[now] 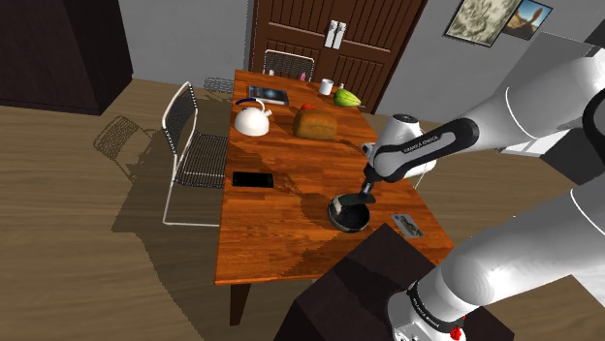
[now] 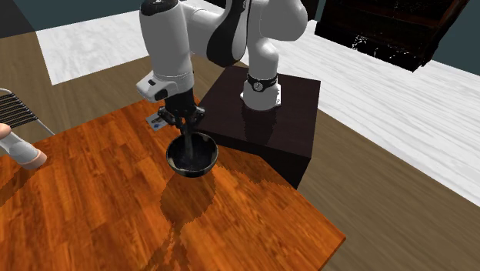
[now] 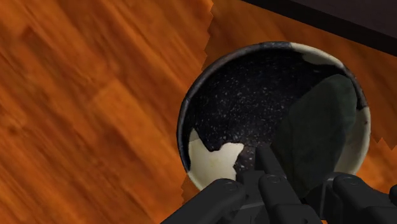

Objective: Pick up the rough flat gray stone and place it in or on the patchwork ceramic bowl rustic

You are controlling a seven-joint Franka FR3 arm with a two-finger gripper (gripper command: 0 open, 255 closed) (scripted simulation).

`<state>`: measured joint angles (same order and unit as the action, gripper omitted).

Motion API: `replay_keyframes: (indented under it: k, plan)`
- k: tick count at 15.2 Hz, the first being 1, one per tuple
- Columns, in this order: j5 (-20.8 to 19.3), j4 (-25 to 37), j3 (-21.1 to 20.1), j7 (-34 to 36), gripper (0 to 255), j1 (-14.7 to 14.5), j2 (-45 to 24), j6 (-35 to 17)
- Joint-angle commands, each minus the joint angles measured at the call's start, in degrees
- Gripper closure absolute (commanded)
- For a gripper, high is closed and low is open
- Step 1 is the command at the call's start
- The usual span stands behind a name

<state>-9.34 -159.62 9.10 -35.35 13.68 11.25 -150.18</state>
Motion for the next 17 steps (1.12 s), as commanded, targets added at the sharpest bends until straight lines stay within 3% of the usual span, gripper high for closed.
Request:
replay_keyframes:
  k: [1,9,17]
  plan:
    - [-0.1,-0.3,0.1,0.1,255,0.0,-1.8,-2.1]
    - [0.1,-0.5,0.2,0.4,255,-0.1,-10.7,-11.2]
    - [0.1,-0.5,0.2,0.4,255,-0.1,-10.7,-11.2]
